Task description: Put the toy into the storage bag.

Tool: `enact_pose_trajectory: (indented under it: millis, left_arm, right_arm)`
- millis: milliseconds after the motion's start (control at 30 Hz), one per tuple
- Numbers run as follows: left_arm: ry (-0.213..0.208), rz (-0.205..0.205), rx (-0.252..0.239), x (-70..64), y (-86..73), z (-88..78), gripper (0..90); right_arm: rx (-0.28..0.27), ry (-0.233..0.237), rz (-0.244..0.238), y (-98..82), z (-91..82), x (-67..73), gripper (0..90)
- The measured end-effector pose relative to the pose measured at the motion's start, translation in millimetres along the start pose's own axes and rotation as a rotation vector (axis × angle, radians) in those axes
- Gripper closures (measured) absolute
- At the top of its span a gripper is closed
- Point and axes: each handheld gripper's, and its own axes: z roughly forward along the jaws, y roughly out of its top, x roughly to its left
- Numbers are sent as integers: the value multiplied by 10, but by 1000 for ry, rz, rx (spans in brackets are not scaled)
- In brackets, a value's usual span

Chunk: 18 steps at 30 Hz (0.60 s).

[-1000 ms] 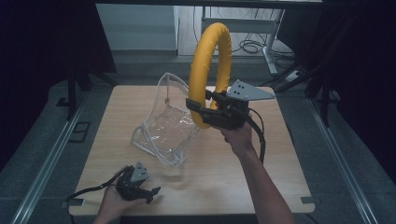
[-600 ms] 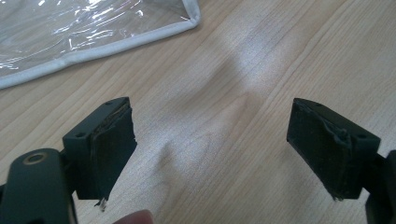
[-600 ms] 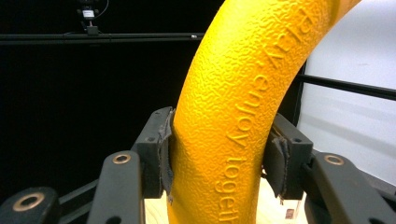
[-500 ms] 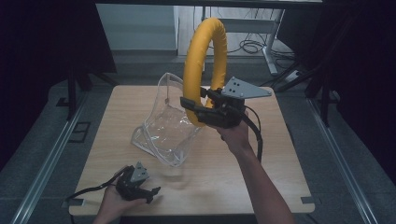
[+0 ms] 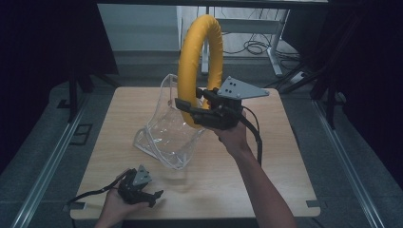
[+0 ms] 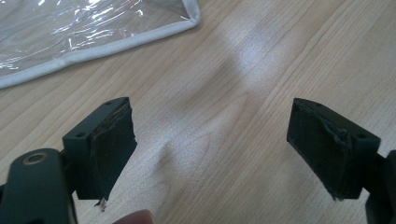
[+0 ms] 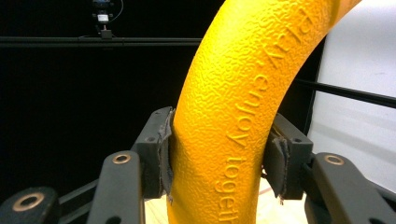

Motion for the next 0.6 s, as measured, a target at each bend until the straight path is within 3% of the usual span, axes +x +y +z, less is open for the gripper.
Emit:
enact_pose_trajectory:
  millis: [600]
  left_arm:
    - [1, 4, 3, 1, -1, 2, 152]
  right_arm:
    - [-24, 63, 7, 8, 103, 74, 487]
